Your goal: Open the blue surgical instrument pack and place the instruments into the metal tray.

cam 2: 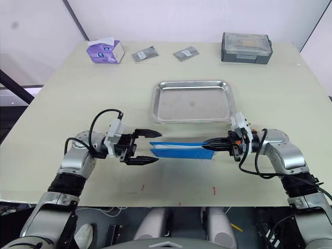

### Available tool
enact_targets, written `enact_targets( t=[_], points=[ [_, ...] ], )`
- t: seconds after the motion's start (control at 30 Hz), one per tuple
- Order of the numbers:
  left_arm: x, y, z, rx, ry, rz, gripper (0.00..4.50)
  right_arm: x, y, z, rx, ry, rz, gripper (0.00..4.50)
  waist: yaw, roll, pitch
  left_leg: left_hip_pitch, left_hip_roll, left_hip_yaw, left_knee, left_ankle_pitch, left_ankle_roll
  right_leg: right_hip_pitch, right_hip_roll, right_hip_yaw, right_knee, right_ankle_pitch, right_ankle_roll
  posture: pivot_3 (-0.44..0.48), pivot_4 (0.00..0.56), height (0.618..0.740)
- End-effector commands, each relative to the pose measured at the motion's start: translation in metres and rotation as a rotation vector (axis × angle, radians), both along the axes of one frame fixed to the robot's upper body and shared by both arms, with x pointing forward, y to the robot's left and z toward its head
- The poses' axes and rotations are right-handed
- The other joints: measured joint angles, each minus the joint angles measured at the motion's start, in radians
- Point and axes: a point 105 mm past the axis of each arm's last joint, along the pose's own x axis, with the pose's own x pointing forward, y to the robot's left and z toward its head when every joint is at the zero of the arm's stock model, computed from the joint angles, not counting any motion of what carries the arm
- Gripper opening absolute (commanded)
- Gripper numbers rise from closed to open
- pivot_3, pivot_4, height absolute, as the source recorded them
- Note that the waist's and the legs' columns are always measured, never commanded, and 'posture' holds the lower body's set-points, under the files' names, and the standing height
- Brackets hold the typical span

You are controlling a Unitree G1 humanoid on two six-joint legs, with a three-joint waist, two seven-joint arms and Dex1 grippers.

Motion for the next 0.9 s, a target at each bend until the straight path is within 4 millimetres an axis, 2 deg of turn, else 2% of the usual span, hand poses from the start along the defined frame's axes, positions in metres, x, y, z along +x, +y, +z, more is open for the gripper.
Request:
enact_targets(
  t=[0.03,0.13,0.17,0.2,0.23,0.27,0.37,0.43,0.5,0.53,0.63,0.67,0.7,0.73,0.77,0.9],
  points=[
    [0.000,-0.004,-0.006,0.015,-0.005,-0.036,4.50,0.001,0.001,0.005,0.005,-0.024,0.004,0.07,-0.001,0.000,0.000,0.000,0.000,0.000,0.000,0.000,0.000,0.000,0.000,0.000,0.000,0.000,0.000,0.000,0.150,0.734],
    [-0.001,-0.007,-0.012,0.021,0.014,-0.058,4.50,0.002,0.002,0.004,-0.002,-0.025,0.007,0.07,-0.001,0.000,0.000,0.000,0.000,0.000,0.000,0.000,0.000,0.000,0.000,0.000,0.000,0.000,0.000,0.000,0.150,0.734],
    [-0.001,-0.007,-0.012,0.018,0.017,-0.060,3.97,0.002,0.002,0.004,-0.002,-0.025,0.008,0.00,-0.001,0.000,0.000,0.000,0.000,0.000,0.000,0.000,0.000,0.000,0.000,0.000,0.000,0.000,0.000,0.000,0.150,0.734],
    [-0.001,-0.008,-0.012,0.016,0.017,-0.059,3.66,0.001,0.002,0.004,-0.002,-0.024,0.009,0.00,-0.001,0.000,0.000,0.000,0.000,0.000,0.000,0.000,0.000,0.000,0.000,0.000,0.000,0.000,0.000,0.000,0.150,0.734],
    [0.000,-0.008,-0.013,0.017,0.016,-0.059,3.10,0.001,0.003,0.004,-0.004,-0.024,0.011,0.00,-0.001,0.000,0.000,0.000,0.000,0.000,0.000,0.000,0.000,0.000,0.000,0.000,0.000,0.000,0.000,0.000,0.150,0.734],
    [0.000,-0.008,-0.013,0.016,0.019,-0.058,2.93,0.001,0.003,0.004,-0.006,-0.024,0.013,0.00,-0.001,0.000,0.000,0.000,0.000,0.000,0.000,0.000,0.000,0.000,0.000,0.000,0.000,0.000,0.000,0.000,0.150,0.734],
    [0.001,-0.009,-0.013,0.003,0.026,-0.054,1.56,0.002,0.002,0.003,-0.013,-0.028,0.013,0.00,-0.002,0.000,0.000,0.000,0.000,0.000,0.000,0.000,0.000,0.000,0.000,0.000,0.000,0.000,0.000,0.000,0.150,0.734],
    [0.001,-0.009,-0.012,-0.009,0.029,-0.046,0.44,0.002,0.002,0.003,-0.015,-0.033,0.010,0.00,-0.003,0.000,0.000,0.000,0.000,-0.001,0.000,0.000,0.000,0.000,0.000,0.000,0.000,0.000,0.000,0.000,0.150,0.734],
    [0.002,-0.009,-0.012,-0.020,0.031,-0.032,0.04,0.003,0.000,0.004,-0.024,-0.040,-0.014,0.00,-0.003,0.000,0.000,0.000,0.000,-0.001,0.000,0.000,0.000,0.000,0.000,0.000,0.000,0.000,0.000,0.000,0.150,0.734],
    [0.002,-0.009,-0.012,-0.024,0.033,-0.027,0.04,0.004,-0.002,0.004,-0.035,-0.038,-0.031,0.00,-0.002,0.000,0.000,0.000,0.000,-0.001,0.000,0.000,0.000,0.000,0.000,0.000,0.000,0.000,0.000,0.000,0.150,0.734],
    [0.002,-0.010,-0.012,-0.031,0.034,-0.020,0.00,0.004,-0.005,0.013,-0.003,-0.047,-0.056,0.86,-0.001,0.000,0.000,0.000,0.000,-0.001,0.000,0.000,0.000,0.000,0.000,0.000,0.000,0.000,0.000,0.000,0.150,0.734],
    [0.001,-0.010,-0.012,-0.033,0.033,-0.018,0.00,0.004,-0.006,0.016,0.006,-0.046,-0.063,1.02,0.003,0.000,0.000,0.000,0.000,-0.001,0.000,0.000,0.000,0.000,0.000,0.000,0.000,0.000,0.000,0.000,0.150,0.734],
    [0.001,-0.011,-0.012,-0.037,0.032,-0.016,0.00,0.002,-0.009,0.018,0.012,-0.045,-0.073,1.95,0.003,0.000,0.000,0.000,0.000,-0.001,0.000,0.000,0.000,0.000,0.000,0.000,0.000,0.000,0.000,0.000,0.150,0.734],
    [0.000,-0.012,-0.012,-0.041,0.031,-0.014,0.00,0.000,-0.011,0.020,0.015,-0.045,-0.081,1.95,0.003,0.000,0.000,0.000,0.000,-0.001,0.000,0.000,0.000,0.000,0.000,0.000,0.000,0.000,0.000,0.000,0.150,0.734],
    [0.000,-0.013,-0.012,-0.043,0.030,-0.012,0.00,-0.002,-0.013,0.022,0.020,-0.047,-0.091,2.49,0.005,0.000,0.000,-0.001,0.000,-0.001,0.000,0.000,0.000,0.000,0.000,0.000,0.000,0.000,0.000,0.000,0.150,0.734],
    [-0.002,-0.013,-0.012,-0.048,0.028,-0.006,0.00,-0.007,-0.023,0.035,0.050,-0.066,-0.153,4.12,0.007,0.000,0.000,-0.001,0.000,-0.002,0.000,0.000,0.000,0.000,-0.001,-0.001,-0.001,0.000,0.000,0.000,0.150,0.734]
  ],
)
